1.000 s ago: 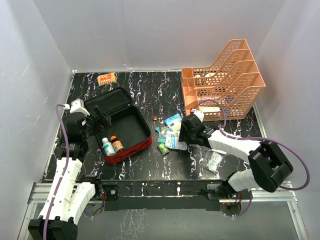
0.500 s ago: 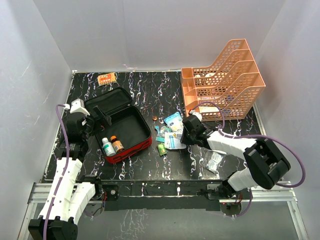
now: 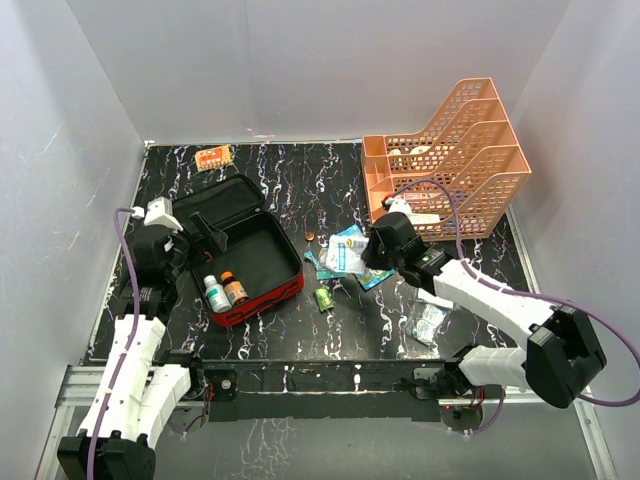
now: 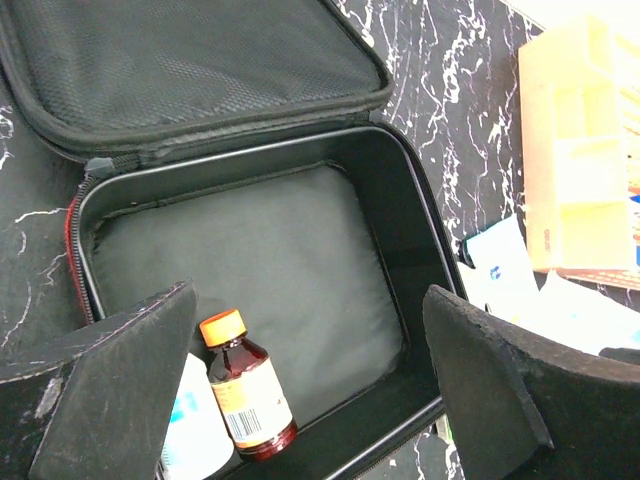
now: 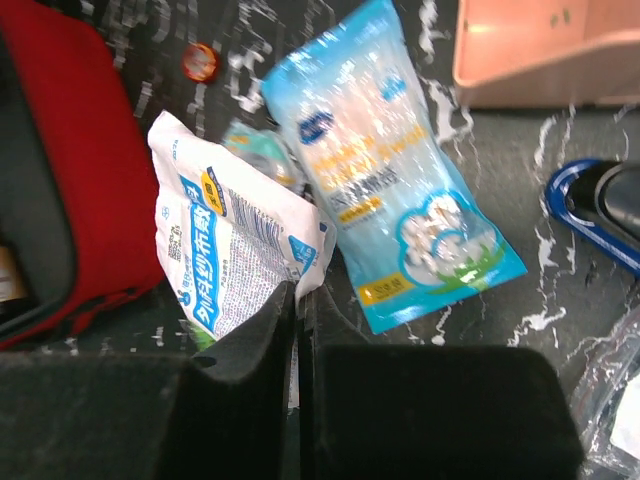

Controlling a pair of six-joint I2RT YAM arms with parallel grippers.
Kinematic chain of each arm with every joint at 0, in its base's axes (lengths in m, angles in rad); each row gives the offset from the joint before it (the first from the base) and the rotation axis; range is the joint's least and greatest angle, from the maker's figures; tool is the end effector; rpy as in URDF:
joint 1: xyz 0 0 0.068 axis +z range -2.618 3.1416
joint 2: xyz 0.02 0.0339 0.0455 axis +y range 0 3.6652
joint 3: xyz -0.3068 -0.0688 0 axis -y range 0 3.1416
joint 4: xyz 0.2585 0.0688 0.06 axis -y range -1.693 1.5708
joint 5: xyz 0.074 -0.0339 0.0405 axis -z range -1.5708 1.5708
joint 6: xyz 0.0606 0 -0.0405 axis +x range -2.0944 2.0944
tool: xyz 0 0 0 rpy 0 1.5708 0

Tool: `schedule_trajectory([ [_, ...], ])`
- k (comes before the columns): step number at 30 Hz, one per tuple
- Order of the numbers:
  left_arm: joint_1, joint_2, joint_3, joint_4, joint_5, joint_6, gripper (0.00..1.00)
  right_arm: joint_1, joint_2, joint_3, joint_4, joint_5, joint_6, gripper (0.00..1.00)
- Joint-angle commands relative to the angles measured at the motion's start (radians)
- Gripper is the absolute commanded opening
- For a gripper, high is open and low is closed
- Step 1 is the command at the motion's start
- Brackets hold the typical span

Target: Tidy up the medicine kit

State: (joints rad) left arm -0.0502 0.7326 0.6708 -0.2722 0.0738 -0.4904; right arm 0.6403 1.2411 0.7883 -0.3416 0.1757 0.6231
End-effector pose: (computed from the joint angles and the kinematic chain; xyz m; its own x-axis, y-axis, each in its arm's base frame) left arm 0.1802 -0.0135 0.3185 -0.3452 -0.4529 -0.8220 -0.0487 0.8833 -0.4663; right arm 0.2253 0.1546 0.2493 -0.7506 0.1573 -0.6418 -0.0641 0.9493 0.3076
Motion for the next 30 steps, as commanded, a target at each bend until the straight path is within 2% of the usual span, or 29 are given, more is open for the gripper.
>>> schedule_trajectory([
  [1, -0.006, 0.002, -0.014, 0.047, 0.09, 0.009, 0.93, -0.002, -0.056, 0.095, 0.027, -0.051, -0.056, 0.0],
  [4, -0.01, 0.004, -0.028, 0.099, 0.195, 0.005, 0.93, -0.003, -0.06, 0.127, 0.057, -0.129, -0.077, 0.0],
  [9, -0.022, 0.02, -0.068, 0.219, 0.474, -0.046, 0.94, -0.002, -0.037, 0.153, 0.186, -0.323, -0.091, 0.0],
  [14, -0.028, 0.082, -0.079, 0.261, 0.624, -0.149, 0.91, 0.009, 0.01, 0.152, 0.352, -0.491, -0.028, 0.0],
  [18, -0.033, 0.13, -0.112, 0.396, 0.746, -0.323, 0.88, 0.047, 0.062, 0.171, 0.437, -0.531, -0.002, 0.0],
  [22, -0.048, 0.154, -0.155, 0.545, 0.793, -0.431, 0.86, 0.092, 0.113, 0.199, 0.483, -0.549, 0.015, 0.0],
  [26, -0.061, 0.183, -0.156, 0.537, 0.797, -0.414, 0.77, 0.122, 0.153, 0.225, 0.521, -0.561, 0.031, 0.0],
  [30, -0.063, 0.191, -0.138, 0.518, 0.817, -0.377, 0.6, 0.133, 0.178, 0.242, 0.523, -0.559, 0.035, 0.0],
])
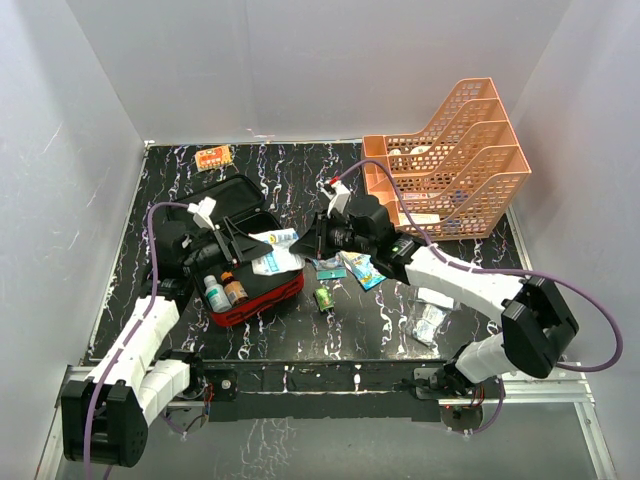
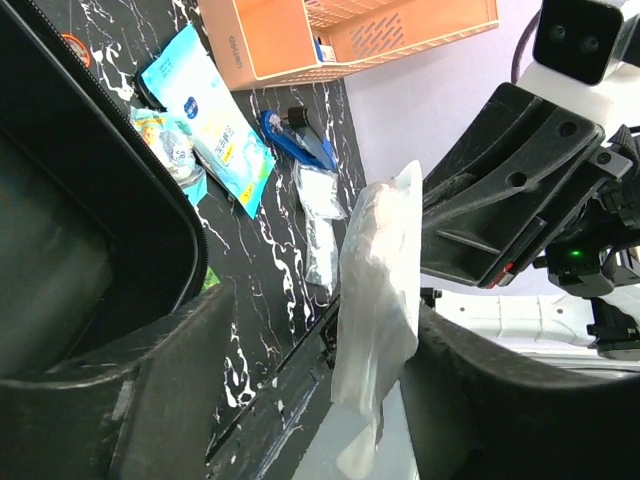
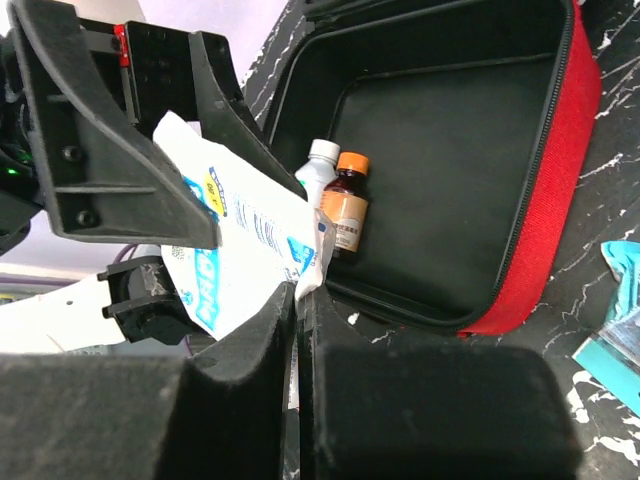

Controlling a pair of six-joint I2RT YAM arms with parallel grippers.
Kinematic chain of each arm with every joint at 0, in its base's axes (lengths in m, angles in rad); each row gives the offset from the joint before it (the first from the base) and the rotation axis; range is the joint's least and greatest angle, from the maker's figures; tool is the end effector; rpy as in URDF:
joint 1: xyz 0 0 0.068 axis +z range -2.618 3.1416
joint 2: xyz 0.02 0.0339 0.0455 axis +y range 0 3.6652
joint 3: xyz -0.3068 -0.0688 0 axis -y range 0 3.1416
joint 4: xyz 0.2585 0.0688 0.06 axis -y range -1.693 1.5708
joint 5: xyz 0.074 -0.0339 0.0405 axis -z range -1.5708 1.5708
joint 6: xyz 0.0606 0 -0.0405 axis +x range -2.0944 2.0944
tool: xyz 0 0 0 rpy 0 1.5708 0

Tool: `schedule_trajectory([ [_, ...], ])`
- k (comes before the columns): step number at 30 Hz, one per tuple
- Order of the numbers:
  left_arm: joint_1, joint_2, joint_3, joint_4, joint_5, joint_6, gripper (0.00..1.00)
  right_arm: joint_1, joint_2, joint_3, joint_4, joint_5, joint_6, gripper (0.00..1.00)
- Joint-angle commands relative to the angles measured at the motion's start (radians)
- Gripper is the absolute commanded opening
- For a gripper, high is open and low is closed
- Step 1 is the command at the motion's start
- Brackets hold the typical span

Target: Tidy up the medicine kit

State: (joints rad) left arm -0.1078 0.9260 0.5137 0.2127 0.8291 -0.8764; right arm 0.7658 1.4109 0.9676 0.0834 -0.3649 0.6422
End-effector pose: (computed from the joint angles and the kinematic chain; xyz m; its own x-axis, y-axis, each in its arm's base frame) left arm 0.2031 -0.0669 0.2873 -0.7341 -0.4427 -0.5149 0.3548 0.3964 -0.8467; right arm 0.2392 0.2600 0.3137 -0.7353 0.0692 -0.6742 -0.5592 0.5000 0.6612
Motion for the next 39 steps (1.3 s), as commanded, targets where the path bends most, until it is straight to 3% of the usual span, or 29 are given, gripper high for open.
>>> schedule_trajectory([
  [1, -0.004, -0.004, 0.026, 0.012, 0.055, 0.025, 0.56, 0.009, 0.011, 0.063, 0.097, -0.017, 0.015, 0.0],
  [8, -0.004, -0.008, 0.036, -0.05, 0.018, 0.094, 0.22, 0.008, 0.02, 0.054, 0.064, 0.035, 0.018, 0.04],
  [11, -0.004, -0.005, 0.038, -0.102, -0.035, 0.112, 0.15, 0.009, 0.03, 0.06, 0.039, 0.063, 0.023, 0.18],
  [16, -0.004, -0.017, 0.057, -0.243, -0.186, 0.134, 0.11, 0.007, 0.014, 0.063, -0.046, 0.2, 0.015, 0.44],
  [18, -0.004, -0.019, 0.071, -0.318, -0.271, 0.132, 0.11, 0.008, -0.002, 0.052, -0.065, 0.26, 0.008, 0.49],
  [23, -0.004, 0.014, 0.109, -0.512, -0.52, 0.072, 0.1, 0.009, -0.015, 0.041, -0.113, 0.344, -0.009, 0.51],
  [30, -0.02, 0.138, 0.068, -0.376, -0.425, -0.029, 0.09, 0.008, 0.012, 0.042, -0.149, 0.361, -0.009, 0.5],
  [39, -0.145, 0.246, 0.097, -0.383, -0.568, -0.101, 0.09, 0.008, 0.049, 0.06, -0.189, 0.388, -0.028, 0.5],
])
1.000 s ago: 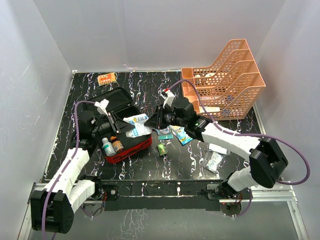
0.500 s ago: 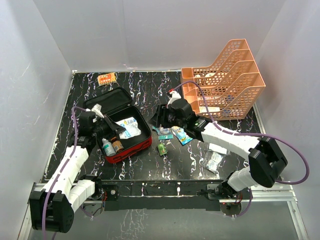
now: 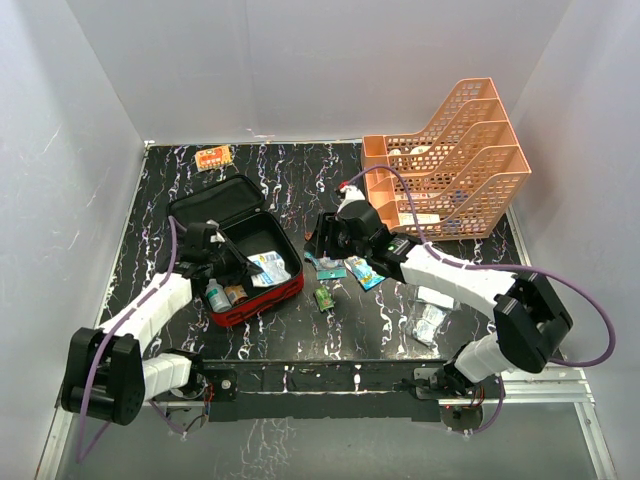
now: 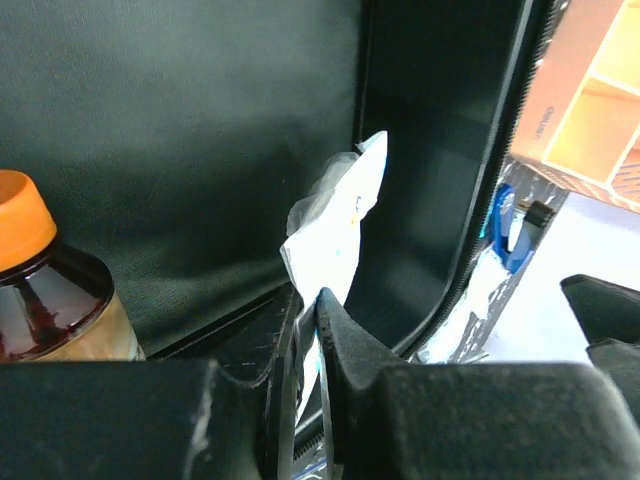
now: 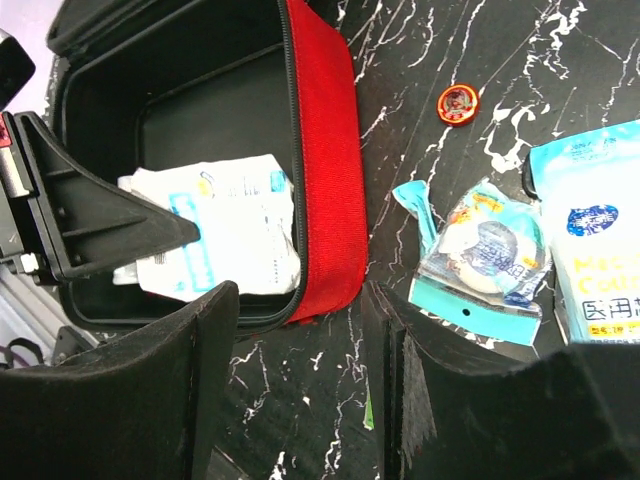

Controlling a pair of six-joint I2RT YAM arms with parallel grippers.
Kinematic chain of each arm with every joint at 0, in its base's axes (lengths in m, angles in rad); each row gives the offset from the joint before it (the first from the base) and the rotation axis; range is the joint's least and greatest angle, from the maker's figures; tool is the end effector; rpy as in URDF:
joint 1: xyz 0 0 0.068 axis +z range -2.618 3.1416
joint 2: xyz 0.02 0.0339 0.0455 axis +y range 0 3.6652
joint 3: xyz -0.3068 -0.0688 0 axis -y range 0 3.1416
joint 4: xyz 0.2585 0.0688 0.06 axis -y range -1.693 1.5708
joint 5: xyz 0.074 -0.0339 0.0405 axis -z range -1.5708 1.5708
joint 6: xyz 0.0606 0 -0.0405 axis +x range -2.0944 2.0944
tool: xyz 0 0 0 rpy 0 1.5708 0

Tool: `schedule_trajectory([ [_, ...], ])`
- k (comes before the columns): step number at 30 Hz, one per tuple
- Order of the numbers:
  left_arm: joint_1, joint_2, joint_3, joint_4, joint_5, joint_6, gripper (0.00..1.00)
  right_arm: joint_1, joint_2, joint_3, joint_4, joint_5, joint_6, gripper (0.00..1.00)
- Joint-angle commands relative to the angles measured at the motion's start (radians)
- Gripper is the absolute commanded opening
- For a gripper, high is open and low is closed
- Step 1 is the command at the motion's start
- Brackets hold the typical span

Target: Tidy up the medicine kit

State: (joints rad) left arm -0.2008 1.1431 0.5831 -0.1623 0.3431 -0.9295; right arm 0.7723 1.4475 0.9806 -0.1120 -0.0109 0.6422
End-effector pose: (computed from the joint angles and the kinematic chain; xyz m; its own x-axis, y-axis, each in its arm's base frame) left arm 0.2330 -0.0682 0.2195 -0.7363 -0.6202 -0.2706 -0.2588 0.6276 -0.7343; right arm 0.2522 0.2466 0.2816 -0.7357 0.1195 -0.6667 -0.3292 0.7971 0.5061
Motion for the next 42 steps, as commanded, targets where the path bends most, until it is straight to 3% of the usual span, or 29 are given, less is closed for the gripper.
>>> schedule_trajectory([
  [1, -0.062, 0.041, 0.028, -0.015, -0.095, -0.057, 0.09, 0.002, 0.015, 0.05, 0.003, 0.035, -0.029, 0.5],
  [6, -0.092, 0.079, 0.029, -0.007, -0.108, -0.072, 0.1, 0.001, 0.019, 0.053, -0.003, 0.053, -0.035, 0.5],
  [13, -0.098, 0.096, 0.084, -0.124, -0.166, -0.012, 0.39, 0.002, 0.014, 0.053, -0.013, 0.089, -0.033, 0.5],
  [21, -0.097, 0.07, 0.179, -0.294, -0.239, 0.058, 0.55, -0.004, -0.006, 0.056, -0.052, 0.228, -0.028, 0.52],
  [30, -0.097, -0.007, 0.229, -0.404, -0.304, 0.11, 0.64, -0.035, -0.045, 0.035, -0.111, 0.347, -0.006, 0.56],
  [42, -0.097, -0.106, 0.268, -0.262, -0.195, 0.329, 0.65, -0.089, -0.186, -0.061, -0.307, 0.46, 0.03, 0.63],
])
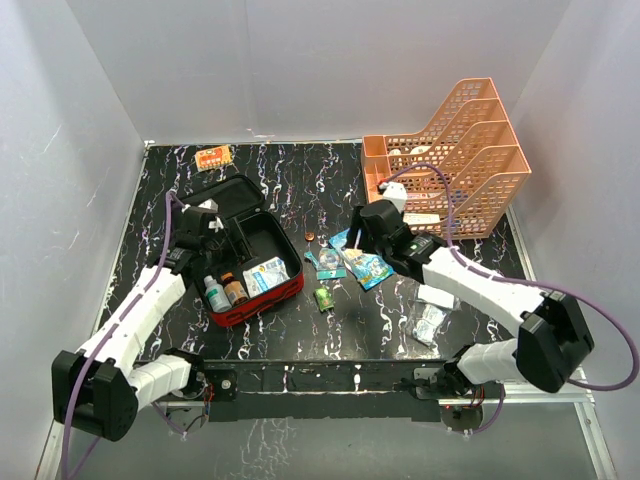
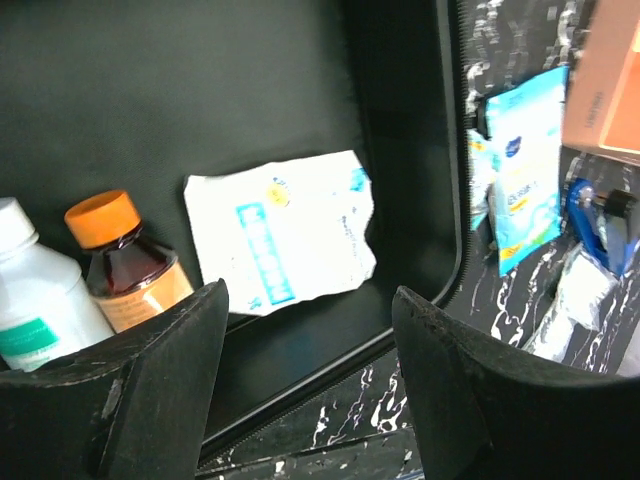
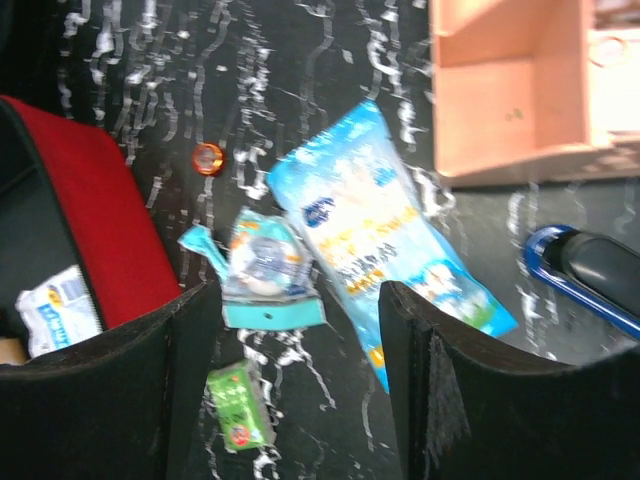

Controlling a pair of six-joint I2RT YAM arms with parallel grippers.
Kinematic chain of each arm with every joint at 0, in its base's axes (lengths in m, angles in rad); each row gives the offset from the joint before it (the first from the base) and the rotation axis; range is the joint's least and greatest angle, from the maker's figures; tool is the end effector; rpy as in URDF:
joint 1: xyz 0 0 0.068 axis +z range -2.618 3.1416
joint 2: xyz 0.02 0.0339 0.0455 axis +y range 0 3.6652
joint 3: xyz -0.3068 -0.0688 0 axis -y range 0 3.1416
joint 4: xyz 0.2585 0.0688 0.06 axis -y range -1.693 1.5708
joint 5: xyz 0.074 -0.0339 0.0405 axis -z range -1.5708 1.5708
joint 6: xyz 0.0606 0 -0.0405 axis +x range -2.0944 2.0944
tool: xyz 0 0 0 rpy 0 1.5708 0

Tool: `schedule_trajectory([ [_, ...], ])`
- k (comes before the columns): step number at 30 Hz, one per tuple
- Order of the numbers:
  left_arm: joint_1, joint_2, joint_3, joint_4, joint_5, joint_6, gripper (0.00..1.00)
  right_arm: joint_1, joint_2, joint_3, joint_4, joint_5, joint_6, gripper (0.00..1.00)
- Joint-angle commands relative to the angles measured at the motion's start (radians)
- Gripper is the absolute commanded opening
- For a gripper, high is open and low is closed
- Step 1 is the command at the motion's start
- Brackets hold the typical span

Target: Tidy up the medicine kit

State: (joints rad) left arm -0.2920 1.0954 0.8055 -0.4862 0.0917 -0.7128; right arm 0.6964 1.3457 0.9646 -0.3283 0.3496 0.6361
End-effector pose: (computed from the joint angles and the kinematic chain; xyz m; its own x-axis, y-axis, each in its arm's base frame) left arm 0.2286 -0.0745 0.2758 -0.7359 -0.4588 -0.4979 -0.1745 0.8391 -0.5152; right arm 0.2535 0.1849 0.2868 -0.6416 0.1911 -0.7429 -0.0275 0.9621 0.2713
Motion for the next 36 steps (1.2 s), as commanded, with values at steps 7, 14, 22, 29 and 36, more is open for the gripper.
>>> schedule_trajectory([
  [7, -0.006, -0.123, 0.04, 0.148, 0.086, 0.186, 0.66, -0.047, -0.201, -0.154, -0.229, 0.166, 0.144, 0.64],
  [14, -0.006, -0.136, 0.032, 0.199, 0.091, 0.196, 0.67, -0.11, -0.168, -0.174, -0.426, 0.238, 0.354, 0.68],
  [22, -0.006, -0.136, -0.016, 0.277, 0.07, 0.191, 0.67, -0.224, -0.081, -0.216, -0.536, 0.252, 0.481, 0.67],
  [29, -0.006, -0.078, -0.014, 0.329, 0.069, 0.178, 0.67, -0.256, -0.014, -0.254, -0.469, 0.188, 0.459, 0.79],
  [36, -0.006, -0.011, -0.007, 0.406, 0.081, 0.179, 0.67, -0.27, 0.034, -0.302, -0.303, 0.05, 0.341, 0.65],
])
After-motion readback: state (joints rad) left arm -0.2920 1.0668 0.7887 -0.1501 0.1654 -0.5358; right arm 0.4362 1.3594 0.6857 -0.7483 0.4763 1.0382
